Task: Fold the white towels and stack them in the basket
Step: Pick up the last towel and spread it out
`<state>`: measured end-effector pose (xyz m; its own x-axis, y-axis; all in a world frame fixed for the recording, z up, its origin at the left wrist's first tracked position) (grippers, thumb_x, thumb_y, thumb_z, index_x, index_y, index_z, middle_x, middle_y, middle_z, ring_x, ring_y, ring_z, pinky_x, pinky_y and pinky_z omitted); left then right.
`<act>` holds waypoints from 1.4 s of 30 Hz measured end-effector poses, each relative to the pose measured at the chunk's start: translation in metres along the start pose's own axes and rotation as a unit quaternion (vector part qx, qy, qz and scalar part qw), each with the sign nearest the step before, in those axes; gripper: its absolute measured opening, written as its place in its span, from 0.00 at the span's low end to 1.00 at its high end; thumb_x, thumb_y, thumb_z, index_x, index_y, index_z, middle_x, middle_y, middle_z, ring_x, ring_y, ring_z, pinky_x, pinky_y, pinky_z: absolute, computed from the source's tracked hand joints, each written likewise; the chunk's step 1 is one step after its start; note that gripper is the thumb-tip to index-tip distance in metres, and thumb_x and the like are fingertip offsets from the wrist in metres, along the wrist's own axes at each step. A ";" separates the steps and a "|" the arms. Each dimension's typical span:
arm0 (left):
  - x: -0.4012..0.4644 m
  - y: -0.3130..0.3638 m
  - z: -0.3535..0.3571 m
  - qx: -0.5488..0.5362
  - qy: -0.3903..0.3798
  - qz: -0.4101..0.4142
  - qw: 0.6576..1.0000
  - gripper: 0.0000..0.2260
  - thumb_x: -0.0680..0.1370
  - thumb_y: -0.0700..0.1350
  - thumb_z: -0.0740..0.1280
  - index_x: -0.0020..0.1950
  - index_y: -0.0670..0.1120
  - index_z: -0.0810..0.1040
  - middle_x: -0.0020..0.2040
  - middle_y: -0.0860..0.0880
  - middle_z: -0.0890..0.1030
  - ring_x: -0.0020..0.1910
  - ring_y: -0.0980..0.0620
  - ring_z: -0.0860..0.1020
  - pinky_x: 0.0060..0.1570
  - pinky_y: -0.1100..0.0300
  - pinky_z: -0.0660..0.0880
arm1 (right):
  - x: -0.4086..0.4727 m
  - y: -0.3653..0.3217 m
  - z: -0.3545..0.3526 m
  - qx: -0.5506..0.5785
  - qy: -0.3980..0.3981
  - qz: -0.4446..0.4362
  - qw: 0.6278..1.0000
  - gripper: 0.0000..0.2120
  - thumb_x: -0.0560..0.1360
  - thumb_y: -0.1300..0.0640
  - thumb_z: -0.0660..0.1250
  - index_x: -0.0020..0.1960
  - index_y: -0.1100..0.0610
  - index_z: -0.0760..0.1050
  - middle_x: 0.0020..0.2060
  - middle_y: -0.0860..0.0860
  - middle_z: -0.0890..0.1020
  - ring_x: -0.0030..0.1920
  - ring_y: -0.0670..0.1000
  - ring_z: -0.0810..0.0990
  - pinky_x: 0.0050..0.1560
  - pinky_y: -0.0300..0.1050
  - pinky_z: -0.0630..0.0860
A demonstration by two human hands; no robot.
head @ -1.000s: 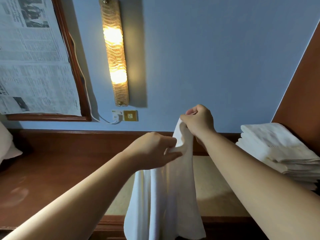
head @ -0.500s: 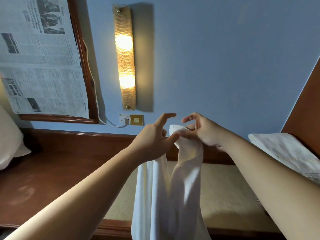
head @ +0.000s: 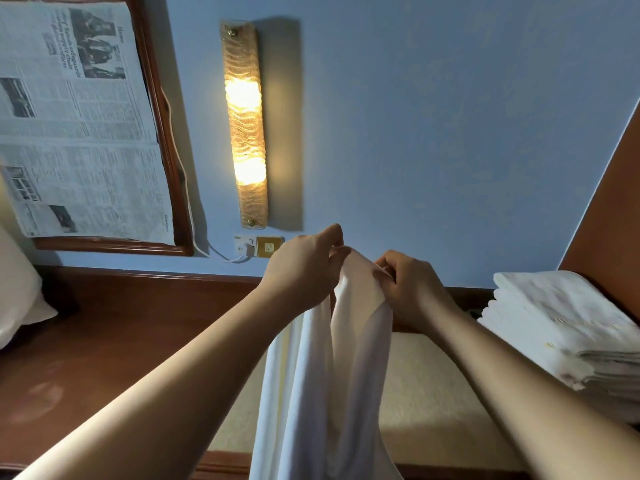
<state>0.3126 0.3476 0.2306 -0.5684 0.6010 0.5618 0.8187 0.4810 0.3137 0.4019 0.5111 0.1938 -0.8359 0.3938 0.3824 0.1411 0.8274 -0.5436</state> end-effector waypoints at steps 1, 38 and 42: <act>0.000 -0.002 0.000 0.003 0.005 -0.002 1.000 0.08 0.85 0.55 0.61 0.54 0.52 0.74 0.41 0.51 0.81 0.40 0.44 0.78 0.38 0.52 0.76 | 0.000 0.011 0.004 -0.006 0.009 0.016 1.000 0.08 0.83 0.53 0.64 0.49 0.54 0.79 0.42 0.49 0.83 0.44 0.49 0.80 0.44 0.47 0.77; 0.016 0.000 0.003 -0.010 -0.090 -0.098 0.991 0.13 0.83 0.47 0.62 0.41 0.45 0.78 0.38 0.48 0.79 0.41 0.46 0.76 0.33 0.57 0.64 | 0.027 -0.006 0.002 0.100 -0.034 -0.089 0.990 0.02 0.82 0.50 0.69 0.52 0.48 0.77 0.40 0.42 0.82 0.43 0.42 0.81 0.41 0.38 0.77; 0.020 -0.005 0.007 -0.018 -0.101 -0.119 0.988 0.11 0.85 0.46 0.57 0.43 0.52 0.69 0.47 0.46 0.77 0.45 0.45 0.74 0.41 0.52 0.64 | 0.025 0.022 0.024 0.039 -0.003 -0.012 0.999 0.10 0.84 0.49 0.64 0.48 0.54 0.76 0.38 0.46 0.80 0.39 0.48 0.79 0.41 0.46 0.75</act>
<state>0.2962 0.3618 0.2348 -0.7465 0.5911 0.3054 0.6605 0.6033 0.4469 0.3716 0.5299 0.1731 -0.8417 0.3716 0.3918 0.0796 0.8031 -0.5905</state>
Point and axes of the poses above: each hand's wrist, its own x-axis towards the middle knuckle, its own z-axis out of the palm, y = z × x, the point moved 5 cm from there along x, towards the middle knuckle
